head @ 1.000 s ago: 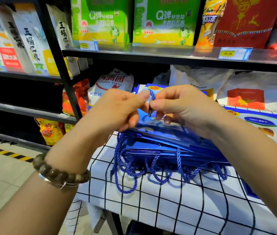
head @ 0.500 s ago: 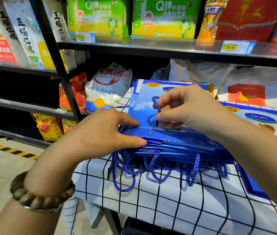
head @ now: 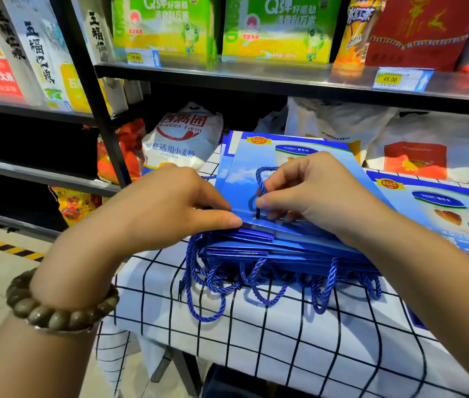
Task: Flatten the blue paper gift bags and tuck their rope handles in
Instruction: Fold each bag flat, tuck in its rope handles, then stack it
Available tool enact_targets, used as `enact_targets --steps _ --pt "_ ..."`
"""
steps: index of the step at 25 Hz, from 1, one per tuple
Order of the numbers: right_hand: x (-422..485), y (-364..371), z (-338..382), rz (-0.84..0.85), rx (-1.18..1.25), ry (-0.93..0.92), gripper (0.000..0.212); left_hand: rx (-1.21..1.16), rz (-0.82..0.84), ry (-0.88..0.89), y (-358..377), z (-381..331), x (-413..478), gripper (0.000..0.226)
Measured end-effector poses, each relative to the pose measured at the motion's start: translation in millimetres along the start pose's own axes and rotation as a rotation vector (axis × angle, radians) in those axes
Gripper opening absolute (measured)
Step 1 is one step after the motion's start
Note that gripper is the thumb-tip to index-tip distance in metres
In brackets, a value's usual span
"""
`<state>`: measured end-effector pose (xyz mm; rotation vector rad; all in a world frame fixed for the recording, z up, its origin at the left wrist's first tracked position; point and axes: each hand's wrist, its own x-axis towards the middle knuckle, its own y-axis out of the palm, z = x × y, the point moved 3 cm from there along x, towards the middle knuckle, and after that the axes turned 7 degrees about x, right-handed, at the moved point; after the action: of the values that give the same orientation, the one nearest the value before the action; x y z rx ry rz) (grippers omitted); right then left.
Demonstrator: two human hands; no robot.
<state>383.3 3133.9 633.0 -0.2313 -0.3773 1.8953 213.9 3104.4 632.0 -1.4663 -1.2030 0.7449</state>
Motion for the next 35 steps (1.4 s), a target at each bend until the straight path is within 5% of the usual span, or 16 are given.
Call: enact_targets --steps 9,13,17,19,27,31,35 --pt "4.8 3.0 -1.0 0.017 -0.043 -0.016 0.017 0.262 -0.266 0.202 1.6 -5.7 -7.9 0.051" --pt "4.5 -4.7 0.6 0.129 -0.252 -0.032 0.014 0.355 -0.382 0.225 1.2 -12.9 -8.6 0.047" --pt "-8.5 -9.4 7.4 0.32 -0.284 -0.044 0.015 0.335 -0.454 0.181 -1.4 -27.5 -11.7 0.01" --pt "-7.6 -7.7 7.9 0.313 -0.447 -0.142 0.023 0.379 -0.441 0.198 1.6 -33.4 -12.4 0.018" --pt "-6.6 -0.9 12.9 0.267 -0.451 -0.232 0.019 0.514 -0.395 -0.309 17.6 -57.1 -9.0 0.036" --pt "-6.6 -1.2 9.1 0.205 -0.451 -0.283 0.02 0.49 -0.4 -0.173 21.4 -62.5 -3.3 0.01" --pt "-11.1 -2.5 7.3 0.176 -0.501 -0.35 0.019 0.476 -0.416 -0.02 22.0 -59.6 -2.8 0.02"
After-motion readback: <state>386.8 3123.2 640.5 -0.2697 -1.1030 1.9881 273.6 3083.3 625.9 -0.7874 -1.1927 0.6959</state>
